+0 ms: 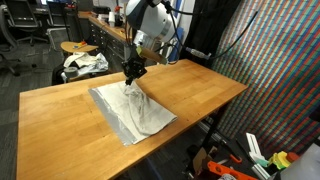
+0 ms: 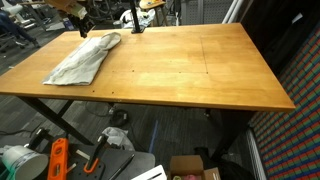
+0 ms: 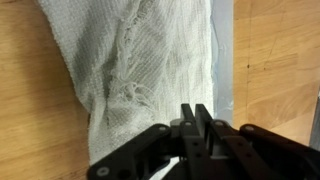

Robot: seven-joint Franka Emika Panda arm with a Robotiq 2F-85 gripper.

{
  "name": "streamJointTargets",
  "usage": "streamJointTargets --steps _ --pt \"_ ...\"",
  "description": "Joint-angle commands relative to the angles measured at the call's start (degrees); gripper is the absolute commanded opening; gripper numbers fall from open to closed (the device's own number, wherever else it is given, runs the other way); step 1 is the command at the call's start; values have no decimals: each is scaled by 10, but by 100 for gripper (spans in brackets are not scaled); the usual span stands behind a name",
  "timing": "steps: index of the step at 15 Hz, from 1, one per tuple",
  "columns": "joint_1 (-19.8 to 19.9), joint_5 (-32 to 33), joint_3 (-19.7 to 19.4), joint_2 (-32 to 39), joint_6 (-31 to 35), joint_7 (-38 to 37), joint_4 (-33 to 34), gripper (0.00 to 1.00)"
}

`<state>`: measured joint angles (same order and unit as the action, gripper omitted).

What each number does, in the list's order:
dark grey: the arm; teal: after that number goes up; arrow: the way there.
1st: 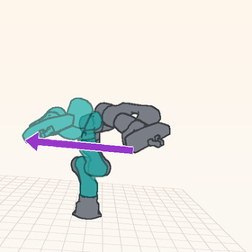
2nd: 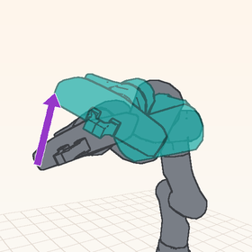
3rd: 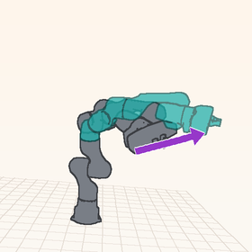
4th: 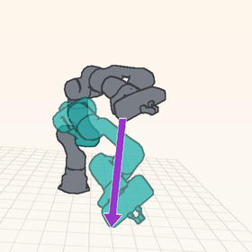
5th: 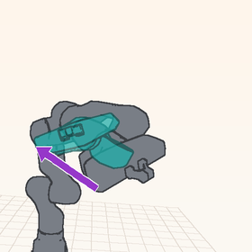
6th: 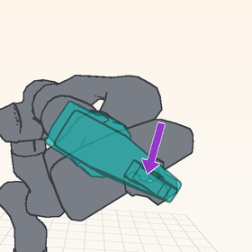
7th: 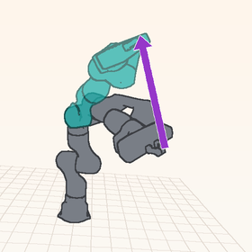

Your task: Fold the cloth

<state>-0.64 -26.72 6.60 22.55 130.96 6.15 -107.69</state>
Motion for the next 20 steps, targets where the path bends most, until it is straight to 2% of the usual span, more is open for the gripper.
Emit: streamJointTargets --steps 1,2,3,4,11,12,20 --pt "3 2 4 0 -1 -2 1 12" --pt "-1 3 4 0 13 -9 1 37" --pt "-7 12 2 5 15 -20 8 37" --pt "-16 27 -3 8 25 -35 10 43" --pt "-70 144 -26 35 43 -189 37 96" --pt "-78 160 -30 42 43 -211 46 100" --pt "-123 244 -73 120 22 -351 142 100"
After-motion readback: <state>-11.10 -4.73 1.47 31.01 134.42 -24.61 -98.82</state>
